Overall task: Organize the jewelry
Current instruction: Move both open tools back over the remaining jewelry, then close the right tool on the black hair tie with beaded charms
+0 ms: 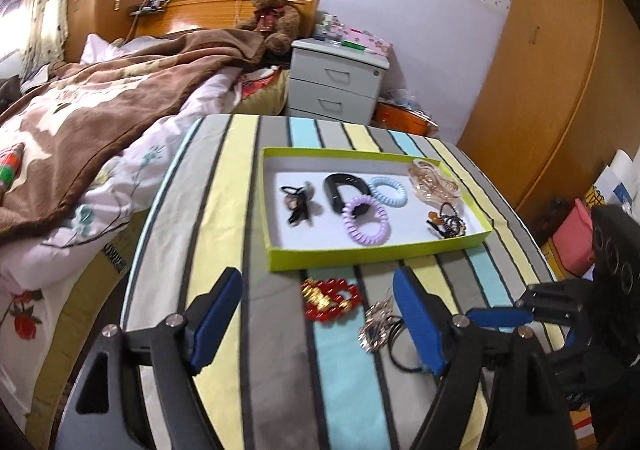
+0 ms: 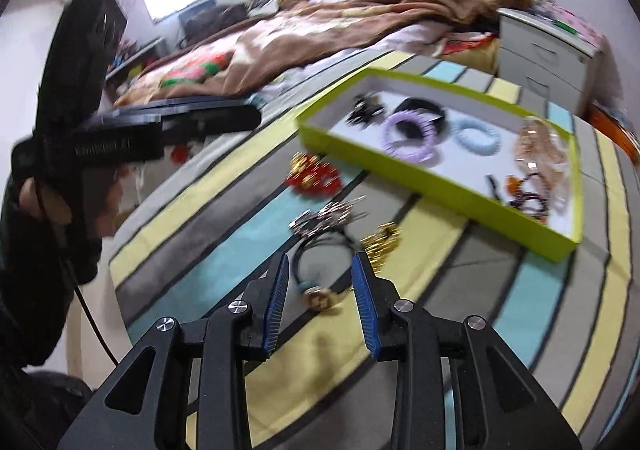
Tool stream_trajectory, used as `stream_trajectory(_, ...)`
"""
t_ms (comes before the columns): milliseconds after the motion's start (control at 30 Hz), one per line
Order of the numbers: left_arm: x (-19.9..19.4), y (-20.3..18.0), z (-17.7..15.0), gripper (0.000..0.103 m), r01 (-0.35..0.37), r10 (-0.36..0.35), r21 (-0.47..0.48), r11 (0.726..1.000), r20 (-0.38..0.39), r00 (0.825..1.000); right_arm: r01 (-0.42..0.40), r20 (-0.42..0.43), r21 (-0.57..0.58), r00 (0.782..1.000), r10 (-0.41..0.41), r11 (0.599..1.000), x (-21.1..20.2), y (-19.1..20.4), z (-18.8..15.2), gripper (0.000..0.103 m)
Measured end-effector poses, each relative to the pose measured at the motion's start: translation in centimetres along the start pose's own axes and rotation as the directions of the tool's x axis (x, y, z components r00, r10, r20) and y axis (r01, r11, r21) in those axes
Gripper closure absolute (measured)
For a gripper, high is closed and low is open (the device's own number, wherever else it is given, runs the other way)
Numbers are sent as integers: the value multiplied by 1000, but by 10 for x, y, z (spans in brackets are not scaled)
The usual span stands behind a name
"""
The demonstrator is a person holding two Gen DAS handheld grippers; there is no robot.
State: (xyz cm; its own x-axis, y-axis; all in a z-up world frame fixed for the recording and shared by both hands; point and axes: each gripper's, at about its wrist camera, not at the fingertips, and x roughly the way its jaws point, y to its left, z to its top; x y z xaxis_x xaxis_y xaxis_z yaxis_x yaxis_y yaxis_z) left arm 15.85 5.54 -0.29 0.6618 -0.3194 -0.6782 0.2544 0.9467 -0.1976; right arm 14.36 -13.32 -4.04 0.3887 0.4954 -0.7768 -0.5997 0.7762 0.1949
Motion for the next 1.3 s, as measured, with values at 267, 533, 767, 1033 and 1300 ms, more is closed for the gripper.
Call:
stream_trajectory(267,-6,18,-18,23,-16,16,-42,999,-13,1000,22,-71,-78,997,-28,997,30,22,-10,69)
stream_trajectory(533,-8,29,-28,23,-21,20,-78,997,-19,1000,97,-78,-168,991,-112,981,37,32,-8,69)
stream_trajectory(767,-8,32,-32,23,-26,23,-90,996,-27,999,106,-91,-190,988,-125,976,44,28,-5,69)
stream_trajectory(1033,-8,32,-35,23,-18,15,-100,995,-30,999,102,-100,-221,987,-127,970,48,29,-4,70)
stream_trajectory(1300,-8,31,-39,23,-15,11,-103,995,-36,999,102,-55,-270,991,-121,957,37,44,-13,91)
